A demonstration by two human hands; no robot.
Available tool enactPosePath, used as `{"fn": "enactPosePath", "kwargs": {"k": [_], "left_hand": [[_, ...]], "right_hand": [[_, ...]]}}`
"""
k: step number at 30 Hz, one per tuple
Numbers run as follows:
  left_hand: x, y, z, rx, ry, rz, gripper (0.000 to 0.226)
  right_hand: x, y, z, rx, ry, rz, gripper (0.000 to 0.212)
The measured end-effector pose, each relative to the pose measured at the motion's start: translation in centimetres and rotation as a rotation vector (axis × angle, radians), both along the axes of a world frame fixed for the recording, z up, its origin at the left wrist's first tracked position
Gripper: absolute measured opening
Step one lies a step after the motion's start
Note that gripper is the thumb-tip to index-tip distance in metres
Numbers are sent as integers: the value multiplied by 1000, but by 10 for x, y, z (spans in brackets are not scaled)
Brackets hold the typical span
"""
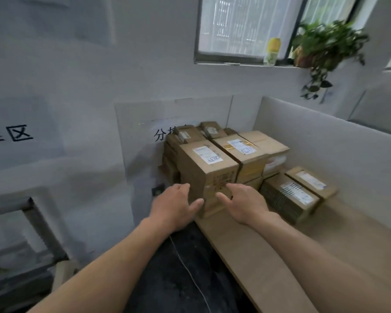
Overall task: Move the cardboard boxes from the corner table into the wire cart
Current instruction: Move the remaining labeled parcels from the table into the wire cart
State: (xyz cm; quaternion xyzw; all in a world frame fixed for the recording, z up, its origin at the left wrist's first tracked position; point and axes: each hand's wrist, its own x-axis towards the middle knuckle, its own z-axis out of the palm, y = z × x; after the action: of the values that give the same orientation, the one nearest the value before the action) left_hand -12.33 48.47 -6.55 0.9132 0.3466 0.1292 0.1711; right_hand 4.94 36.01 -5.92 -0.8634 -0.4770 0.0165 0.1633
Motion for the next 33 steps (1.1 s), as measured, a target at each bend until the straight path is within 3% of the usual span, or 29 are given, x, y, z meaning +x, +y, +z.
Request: {"fn": "enactPosePath", "kwargs": {"k": [3, 8, 16, 22, 30, 33], "left_hand": [[46, -15, -7, -14, -6, -76, 63], [133, -39, -21, -44, 27, -164, 67], [282, -69, -67, -125, 154, -192, 67], [370, -82, -110, -190, 237, -198, 71], [448, -92, -146, -326, 167, -149, 60], [464, -90, -153, -378, 148, -121, 60]], "right_hand": [[42, -26, -8, -18, 22, -72, 38], [127, -63, -33, -95, 13, -213, 63], [274, -97, -83, -207, 97, -335, 47], [369, -98, -121, -282, 118, -385, 55], [447, -86, -159, -288, 163, -359, 43], [462, -79, -164, -293, 167, -334, 51]]}}
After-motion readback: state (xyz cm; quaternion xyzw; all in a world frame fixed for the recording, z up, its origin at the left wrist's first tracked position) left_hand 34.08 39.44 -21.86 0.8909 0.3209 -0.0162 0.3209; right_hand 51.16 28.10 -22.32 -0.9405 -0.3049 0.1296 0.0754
